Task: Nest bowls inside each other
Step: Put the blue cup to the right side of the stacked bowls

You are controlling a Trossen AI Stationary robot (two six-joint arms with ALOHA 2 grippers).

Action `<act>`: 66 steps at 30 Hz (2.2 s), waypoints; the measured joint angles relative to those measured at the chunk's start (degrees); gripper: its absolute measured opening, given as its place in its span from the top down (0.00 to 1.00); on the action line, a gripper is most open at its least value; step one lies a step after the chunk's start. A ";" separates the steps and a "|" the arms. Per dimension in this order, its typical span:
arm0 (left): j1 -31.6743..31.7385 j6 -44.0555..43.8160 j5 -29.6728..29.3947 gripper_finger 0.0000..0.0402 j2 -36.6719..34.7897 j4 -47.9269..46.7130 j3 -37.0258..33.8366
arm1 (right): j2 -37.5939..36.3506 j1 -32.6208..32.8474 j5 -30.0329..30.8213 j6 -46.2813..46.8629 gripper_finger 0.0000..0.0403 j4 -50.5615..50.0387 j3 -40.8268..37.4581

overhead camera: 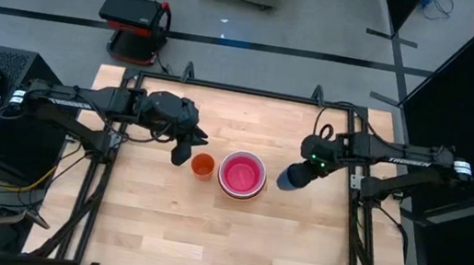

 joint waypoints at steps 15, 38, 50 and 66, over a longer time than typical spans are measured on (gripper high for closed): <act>0.55 0.01 -0.83 0.83 0.00 -0.91 0.00 | 9.82 -0.73 -0.31 -9.93 1.00 2.55 0.00; 0.55 0.01 -2.54 0.83 0.00 -1.06 0.00 | 14.33 -0.14 -0.20 -13.59 1.00 5.91 -0.06; 0.56 0.01 -3.52 0.83 0.00 -1.04 0.00 | 14.51 -0.16 -0.42 -14.85 0.88 6.45 -0.06; 0.57 2.70 -4.23 0.83 0.00 -0.88 0.00 | 12.22 -0.23 -5.87 -16.49 0.65 9.51 -0.08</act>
